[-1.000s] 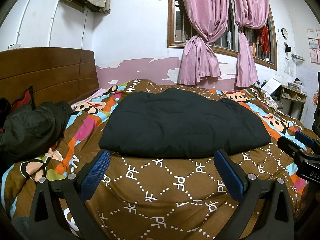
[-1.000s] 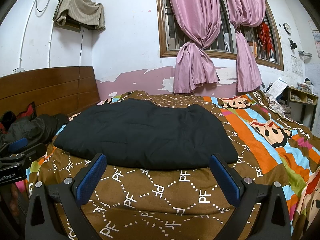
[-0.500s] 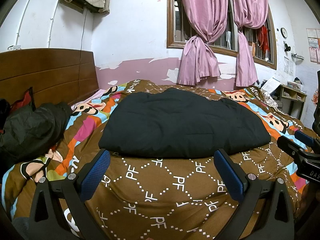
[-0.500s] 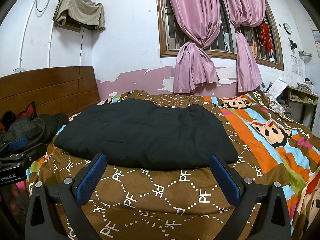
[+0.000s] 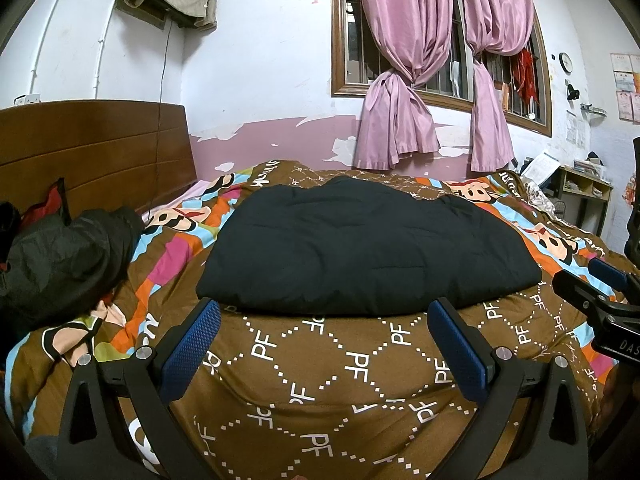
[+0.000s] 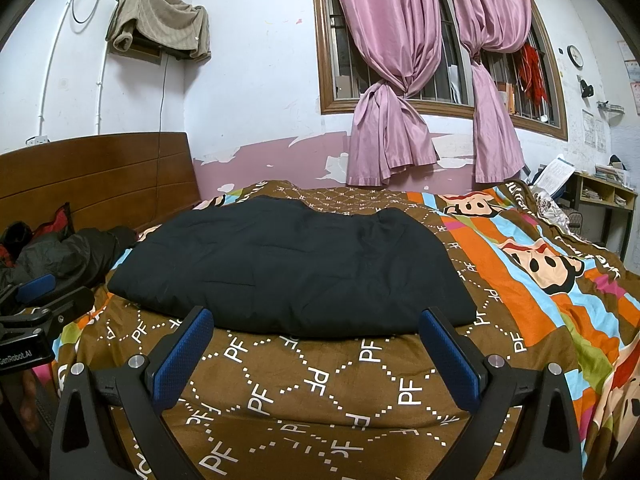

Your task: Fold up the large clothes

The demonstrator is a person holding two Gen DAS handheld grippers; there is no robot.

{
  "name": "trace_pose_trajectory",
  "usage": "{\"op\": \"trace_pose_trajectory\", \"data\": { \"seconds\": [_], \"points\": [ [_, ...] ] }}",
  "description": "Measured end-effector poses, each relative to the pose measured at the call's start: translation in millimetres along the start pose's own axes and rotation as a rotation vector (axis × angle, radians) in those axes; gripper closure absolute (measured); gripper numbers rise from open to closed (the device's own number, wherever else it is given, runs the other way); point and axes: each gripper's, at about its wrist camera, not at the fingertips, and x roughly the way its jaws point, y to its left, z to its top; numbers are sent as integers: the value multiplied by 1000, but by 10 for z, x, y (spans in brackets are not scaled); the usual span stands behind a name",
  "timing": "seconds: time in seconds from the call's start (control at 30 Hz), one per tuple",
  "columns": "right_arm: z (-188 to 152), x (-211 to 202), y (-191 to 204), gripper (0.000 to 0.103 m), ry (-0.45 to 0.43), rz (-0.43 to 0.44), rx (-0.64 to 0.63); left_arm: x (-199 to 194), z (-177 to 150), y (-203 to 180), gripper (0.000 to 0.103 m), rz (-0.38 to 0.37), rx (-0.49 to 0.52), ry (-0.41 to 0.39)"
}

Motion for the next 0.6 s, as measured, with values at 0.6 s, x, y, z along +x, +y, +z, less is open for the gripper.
{"op": "trace_pose_trajectory", "data": {
  "seconds": [0.6],
  "points": [
    [9,0,2,0,1,0,0,1,-4,1,2,-1,3,0]
  ]
}}
